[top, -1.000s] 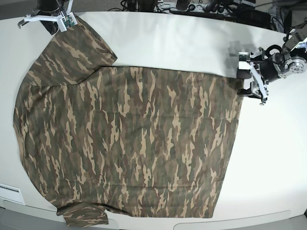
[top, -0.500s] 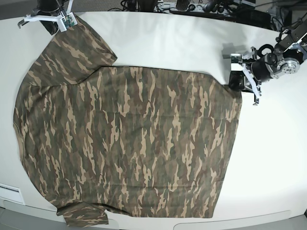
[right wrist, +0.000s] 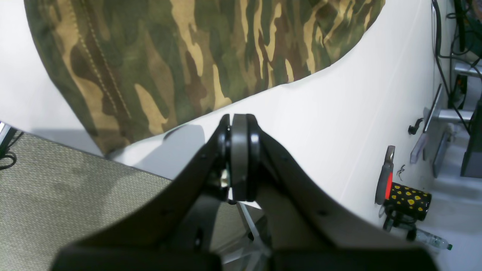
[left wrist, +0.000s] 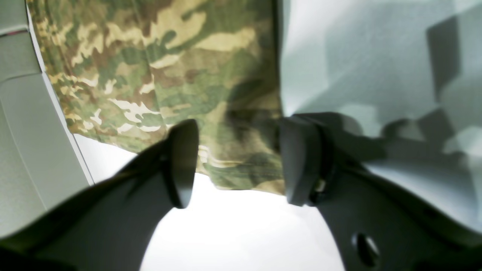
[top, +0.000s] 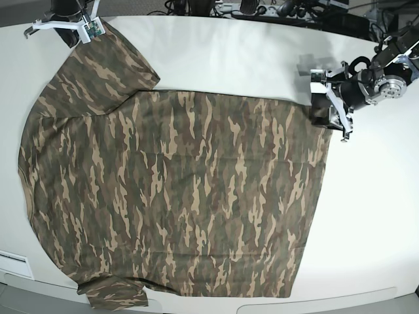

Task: Fold the T-shirt properly
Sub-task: 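Move both grippers to the shirt's shoulder corners and grasp them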

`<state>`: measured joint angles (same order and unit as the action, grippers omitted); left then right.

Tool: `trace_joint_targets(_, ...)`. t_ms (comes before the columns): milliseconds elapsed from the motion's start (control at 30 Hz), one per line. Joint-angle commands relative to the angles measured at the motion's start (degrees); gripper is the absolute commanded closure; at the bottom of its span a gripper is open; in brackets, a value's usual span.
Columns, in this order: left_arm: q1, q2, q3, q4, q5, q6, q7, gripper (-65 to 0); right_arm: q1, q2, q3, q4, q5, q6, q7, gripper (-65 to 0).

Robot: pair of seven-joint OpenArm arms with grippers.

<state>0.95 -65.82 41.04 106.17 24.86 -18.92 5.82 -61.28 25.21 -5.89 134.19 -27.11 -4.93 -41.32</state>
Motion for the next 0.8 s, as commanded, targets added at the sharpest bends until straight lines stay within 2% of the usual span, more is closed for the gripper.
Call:
trace_joint_targets(0, 0.15, -1.05, 0.20, 0.17, -0.13, -2.05, 0.31, -38.4, -0.79, 0.35, 0.17, 0.81, -0.76, -0.63, 0.81, 0.0)
trace_joint_targets(167, 0.15, -1.03, 0.20, -0.24, -0.15, -2.08, 0.28, -38.4, -0.79, 0.35, 0.17, 0.81, -0.76, -0.63, 1.05, 0.0)
trace_joint_targets(233, 0.20, -1.22, 0.20, -0.52, -1.03, -3.26, 0.55, -38.4, -0.79, 0.35, 0.17, 0.81, -0.76, -0.63, 1.16, 0.0)
trace_joint_targets(300, 0.22, -2.14, 0.20, -0.52, -2.89, -6.19, 0.66, -38.4, -0.79, 0.35, 0.17, 0.81, -0.76, -0.63, 1.22, 0.0)
trace_joint_targets(567, 0.50, -8.07, 0.20, -0.52, -2.67, -7.26, 0.39, -38.4, -0.79, 0.35, 0.17, 0.81, -0.74, -0.63, 1.22, 0.0)
trace_joint_targets(667, 0.70, -8.55, 0.20, -0.55, -2.64, -7.23, -1.49, -38.4, -0.79, 0.35, 0.17, 0.81, -0.74, -0.63, 1.53, 0.0)
trace_joint_targets(767, 1.57, -7.43, 0.20, -0.61, -0.61, -7.23, -6.05, -38.4, -0.76, 0.35, 0.17, 0.81, -0.76, -0.63, 1.86, 0.0)
